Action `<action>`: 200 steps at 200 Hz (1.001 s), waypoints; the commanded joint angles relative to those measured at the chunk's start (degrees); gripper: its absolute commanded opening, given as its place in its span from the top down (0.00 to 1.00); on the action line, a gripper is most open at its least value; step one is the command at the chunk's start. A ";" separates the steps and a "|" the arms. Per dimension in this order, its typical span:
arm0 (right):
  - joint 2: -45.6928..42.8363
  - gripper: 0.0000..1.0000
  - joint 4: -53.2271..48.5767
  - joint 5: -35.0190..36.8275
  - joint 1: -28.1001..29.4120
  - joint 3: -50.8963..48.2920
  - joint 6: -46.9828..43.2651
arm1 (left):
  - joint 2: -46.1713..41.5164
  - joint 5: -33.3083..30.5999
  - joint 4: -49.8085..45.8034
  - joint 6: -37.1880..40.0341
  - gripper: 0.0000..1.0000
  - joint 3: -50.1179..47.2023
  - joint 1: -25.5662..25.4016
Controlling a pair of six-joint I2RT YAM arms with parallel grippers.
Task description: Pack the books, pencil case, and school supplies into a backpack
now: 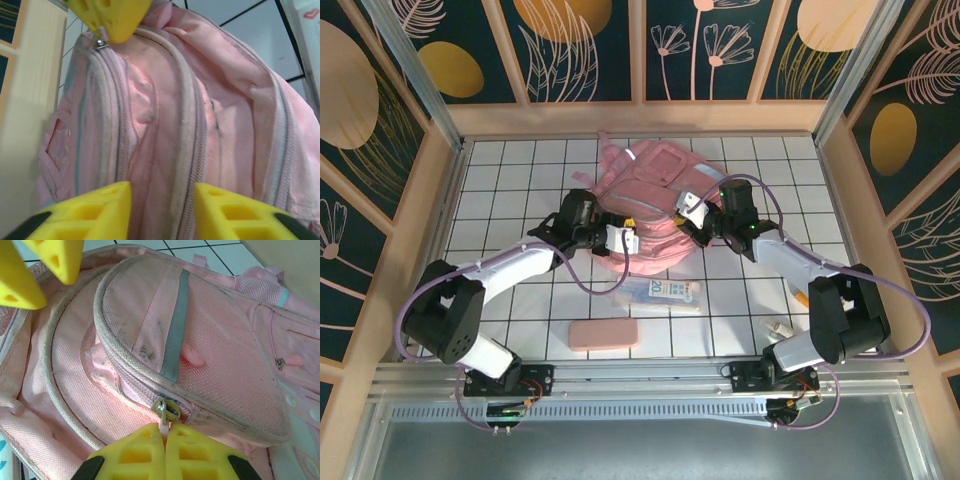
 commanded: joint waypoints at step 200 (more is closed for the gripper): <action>-3.64 1.00 2.47 -5.05 -0.01 0.20 2.79 | 7.47 -6.39 8.42 -2.78 1.00 0.55 0.26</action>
